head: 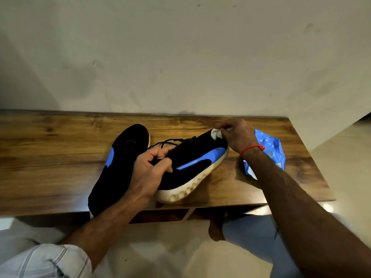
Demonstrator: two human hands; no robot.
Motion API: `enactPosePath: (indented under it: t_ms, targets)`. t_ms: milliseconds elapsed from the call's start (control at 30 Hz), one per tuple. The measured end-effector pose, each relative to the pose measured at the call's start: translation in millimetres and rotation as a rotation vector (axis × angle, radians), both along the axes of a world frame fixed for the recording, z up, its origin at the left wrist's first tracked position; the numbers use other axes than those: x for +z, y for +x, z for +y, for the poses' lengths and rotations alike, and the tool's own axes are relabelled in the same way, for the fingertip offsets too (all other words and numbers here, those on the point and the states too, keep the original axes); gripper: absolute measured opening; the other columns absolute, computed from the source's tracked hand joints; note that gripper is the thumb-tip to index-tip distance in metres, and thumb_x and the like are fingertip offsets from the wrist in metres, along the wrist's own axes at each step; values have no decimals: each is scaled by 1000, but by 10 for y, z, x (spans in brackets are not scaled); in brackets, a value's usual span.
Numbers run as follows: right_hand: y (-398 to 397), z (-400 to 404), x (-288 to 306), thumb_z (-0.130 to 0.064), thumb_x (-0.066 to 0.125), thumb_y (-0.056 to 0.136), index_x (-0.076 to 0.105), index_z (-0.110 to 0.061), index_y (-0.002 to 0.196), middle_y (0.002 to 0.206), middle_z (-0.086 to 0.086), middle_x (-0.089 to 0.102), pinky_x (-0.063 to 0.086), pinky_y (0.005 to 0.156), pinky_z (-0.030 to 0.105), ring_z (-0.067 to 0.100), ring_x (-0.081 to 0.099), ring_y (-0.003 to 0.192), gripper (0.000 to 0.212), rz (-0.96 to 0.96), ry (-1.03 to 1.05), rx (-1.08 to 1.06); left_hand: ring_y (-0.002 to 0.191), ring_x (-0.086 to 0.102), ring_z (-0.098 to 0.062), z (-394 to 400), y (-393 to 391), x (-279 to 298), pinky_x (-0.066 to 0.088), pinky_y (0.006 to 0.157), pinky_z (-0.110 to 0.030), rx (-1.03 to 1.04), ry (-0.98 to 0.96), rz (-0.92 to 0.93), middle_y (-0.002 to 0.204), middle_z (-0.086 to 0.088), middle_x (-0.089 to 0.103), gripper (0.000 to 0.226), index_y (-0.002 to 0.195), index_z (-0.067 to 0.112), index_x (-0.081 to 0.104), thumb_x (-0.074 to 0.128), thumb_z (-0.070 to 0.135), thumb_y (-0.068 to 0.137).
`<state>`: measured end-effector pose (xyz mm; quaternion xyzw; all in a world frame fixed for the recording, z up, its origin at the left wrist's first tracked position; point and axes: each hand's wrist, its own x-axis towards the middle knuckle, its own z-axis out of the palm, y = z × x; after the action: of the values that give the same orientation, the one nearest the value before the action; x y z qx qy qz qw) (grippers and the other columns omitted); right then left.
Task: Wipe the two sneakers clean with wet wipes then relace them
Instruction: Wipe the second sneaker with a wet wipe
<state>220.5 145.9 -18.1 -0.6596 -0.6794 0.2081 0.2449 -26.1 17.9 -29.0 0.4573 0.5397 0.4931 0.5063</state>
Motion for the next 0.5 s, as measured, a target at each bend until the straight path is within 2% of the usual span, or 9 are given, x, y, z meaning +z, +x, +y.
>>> enactPosePath:
  t_ms: [100, 167, 200, 267, 300, 333, 433, 500]
  targets:
    - [-128, -81, 42, -10, 66, 87, 78, -17, 94, 99, 2, 75, 33, 78, 13, 20, 65, 99, 16, -87, 27, 30, 122, 64, -14, 20, -24, 49, 49, 105, -53, 83, 20, -99, 117, -3, 75, 18, 57, 21, 52, 60, 9, 68]
    - [-205, -159, 100, -10, 65, 88, 78, -16, 95, 99, 4, 75, 35, 80, 12, 22, 64, 100, 16, -121, 37, 57, 121, 65, -14, 34, -27, 89, 52, 102, -53, 111, 30, -118, 116, -4, 75, 21, 57, 24, 52, 60, 9, 68]
    - [-245, -204, 138, -10, 65, 88, 77, -17, 95, 100, 5, 75, 40, 85, 17, 24, 64, 100, 16, -148, 41, 73, 120, 65, -13, 31, -20, 106, 53, 101, -52, 123, 32, -116, 116, -3, 75, 21, 56, 26, 52, 60, 10, 68]
    - [-309, -292, 186, -13, 66, 88, 76, -22, 92, 99, 1, 74, 47, 93, 35, 25, 64, 101, 14, -206, 49, 83, 119, 66, -11, 27, 9, 128, 53, 101, -50, 153, 43, -112, 115, -3, 75, 22, 55, 27, 53, 60, 11, 69]
    - [-359, -354, 204, -14, 67, 87, 76, -24, 91, 98, -1, 74, 47, 92, 37, 24, 64, 101, 14, -195, 49, 92, 119, 65, -10, 28, 25, 144, 52, 102, -50, 165, 47, -100, 115, -3, 75, 22, 55, 27, 53, 60, 12, 69]
    - [-433, -433, 214, -12, 68, 87, 76, -23, 90, 97, -2, 74, 47, 90, 32, 22, 65, 100, 14, -154, 43, 109, 119, 65, -9, 36, 31, 147, 51, 103, -50, 174, 49, -82, 115, -3, 75, 22, 55, 28, 53, 60, 12, 69]
    - [-691, -714, 274, -5, 68, 88, 75, -17, 90, 92, -5, 73, 40, 72, 4, 10, 64, 94, 14, 16, -13, 188, 119, 64, -6, 59, 25, 131, 50, 105, -50, 207, 51, -46, 116, -2, 75, 24, 55, 31, 55, 60, 13, 71]
    - [-811, -878, 375, -6, 69, 89, 74, -17, 90, 91, -11, 71, 42, 71, 3, 0, 63, 91, 13, 117, -113, 312, 119, 64, -5, 56, 9, 104, 50, 105, -50, 225, 57, -17, 117, -1, 74, 32, 56, 34, 58, 60, 9, 76]
